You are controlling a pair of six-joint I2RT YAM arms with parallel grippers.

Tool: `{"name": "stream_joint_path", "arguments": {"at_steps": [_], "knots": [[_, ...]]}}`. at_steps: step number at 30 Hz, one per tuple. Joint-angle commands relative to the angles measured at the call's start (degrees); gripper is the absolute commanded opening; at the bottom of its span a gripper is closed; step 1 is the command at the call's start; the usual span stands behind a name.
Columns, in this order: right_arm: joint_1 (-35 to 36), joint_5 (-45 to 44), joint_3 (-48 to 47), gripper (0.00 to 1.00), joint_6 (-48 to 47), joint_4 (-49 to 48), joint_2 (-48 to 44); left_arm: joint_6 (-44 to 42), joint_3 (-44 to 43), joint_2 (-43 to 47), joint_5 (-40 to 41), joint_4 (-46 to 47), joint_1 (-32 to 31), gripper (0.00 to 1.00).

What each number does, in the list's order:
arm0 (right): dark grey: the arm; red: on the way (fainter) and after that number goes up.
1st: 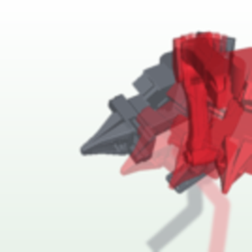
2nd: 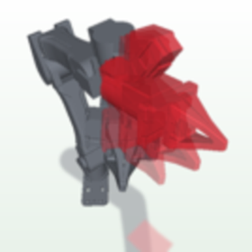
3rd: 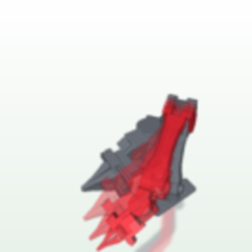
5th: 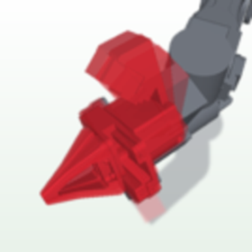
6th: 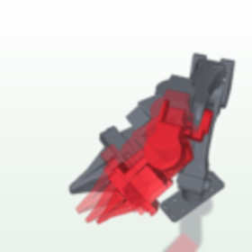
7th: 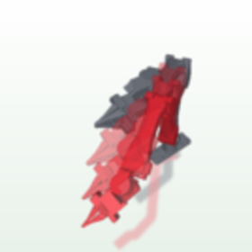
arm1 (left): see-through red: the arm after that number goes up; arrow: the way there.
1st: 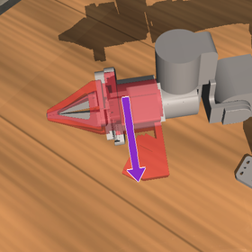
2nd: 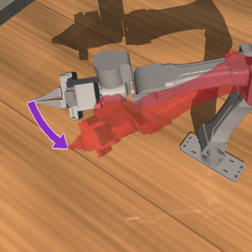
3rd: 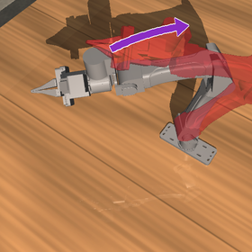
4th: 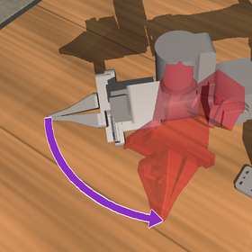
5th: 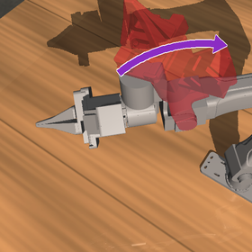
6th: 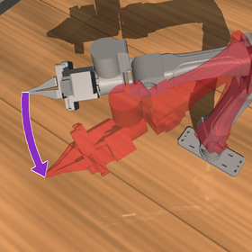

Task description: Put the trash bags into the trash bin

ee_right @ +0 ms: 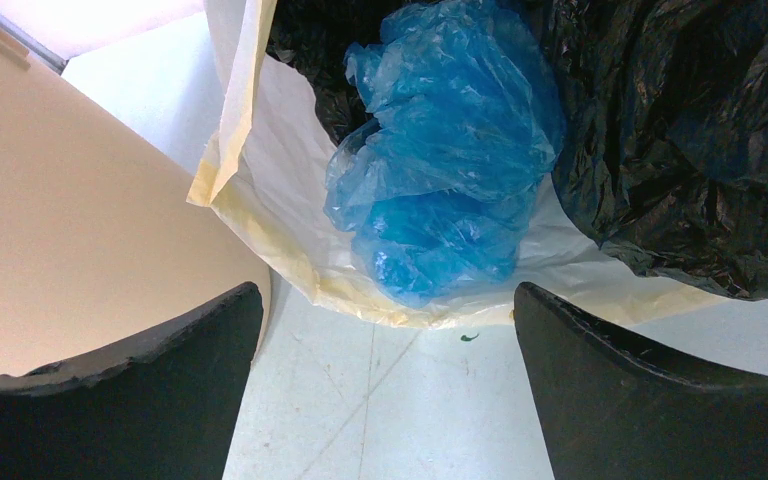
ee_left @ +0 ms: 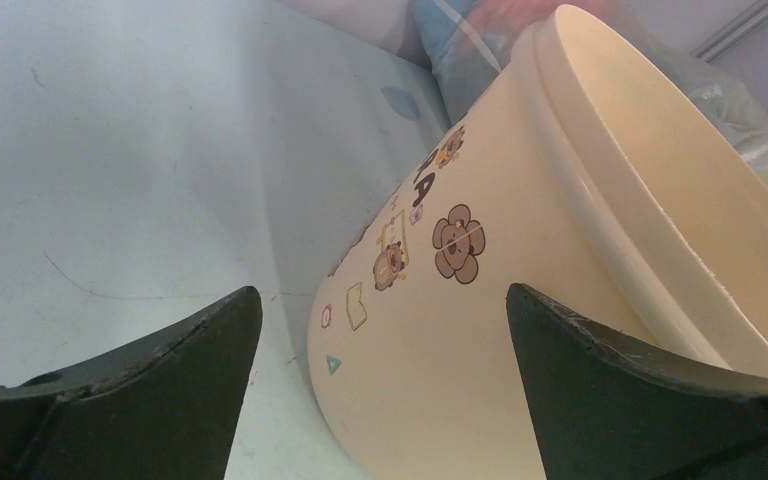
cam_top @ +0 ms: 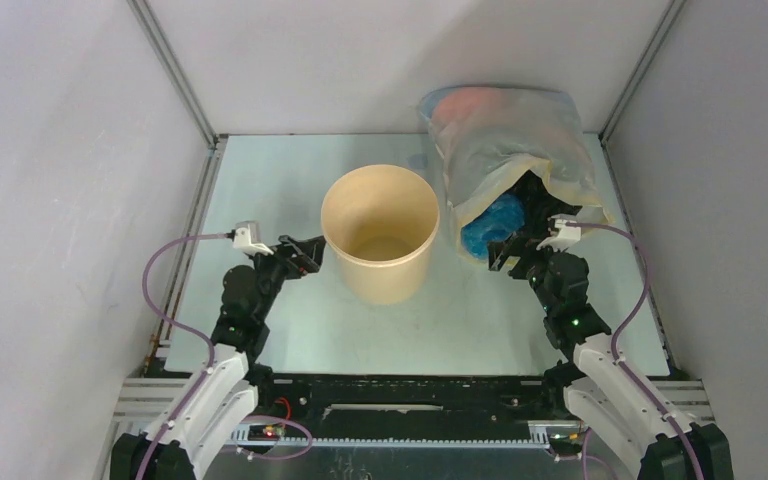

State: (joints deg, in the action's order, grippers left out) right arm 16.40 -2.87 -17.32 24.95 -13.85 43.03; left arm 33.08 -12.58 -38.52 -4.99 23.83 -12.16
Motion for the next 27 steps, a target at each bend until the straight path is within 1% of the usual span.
{"name": "stream_joint_path", "arguments": {"at_steps": [1,4,8,15,19,21,23,25,27], "knots": [[0.3,-1.77,-2.38,1.0,-0.52,-0.08,-0.84,0.49,-0.79,1.73,-1.01,2.73,-0.41,1.0],[0.3,-2.14,-2.37,1.0,-0.27,-0.4,-0.34,0.03,-0.62,2.29,-2.76,3.42,-0.41,1.0],[0.3,-0.22,-2.41,1.0,0.03,-1.43,0.49,-0.27,-0.1,2.12,-5.5,5.68,-0.51,1.0],[0.34,0.58,-2.37,1.0,-0.01,-0.77,-0.77,-1.12,2.32,3.28,-13.55,14.3,-1.93,1.0],[0.3,0.37,-2.37,1.0,-0.22,-0.22,-1.22,-1.87,3.05,6.5,-11.44,14.6,-4.2,1.0],[0.3,0.28,-2.37,1.0,-0.25,-0.13,-1.13,-0.92,2.08,6.81,-9.17,12.02,-4.74,1.0],[0.34,0.68,-2.37,1.0,-0.29,-0.21,-1.08,1.47,-0.58,6.75,-5.16,5.27,-5.01,1.0],[0.37,0.97,-2.37,1.0,-0.3,-0.15,-1.39,3.77,-2.48,6.92,-3.26,0.46,-5.21,1.0],[0.38,0.73,-2.37,1.0,-0.36,0.16,-1.88,6.52,-4.17,7.92,0.38,-5.13,-5.33,1.0]]}}
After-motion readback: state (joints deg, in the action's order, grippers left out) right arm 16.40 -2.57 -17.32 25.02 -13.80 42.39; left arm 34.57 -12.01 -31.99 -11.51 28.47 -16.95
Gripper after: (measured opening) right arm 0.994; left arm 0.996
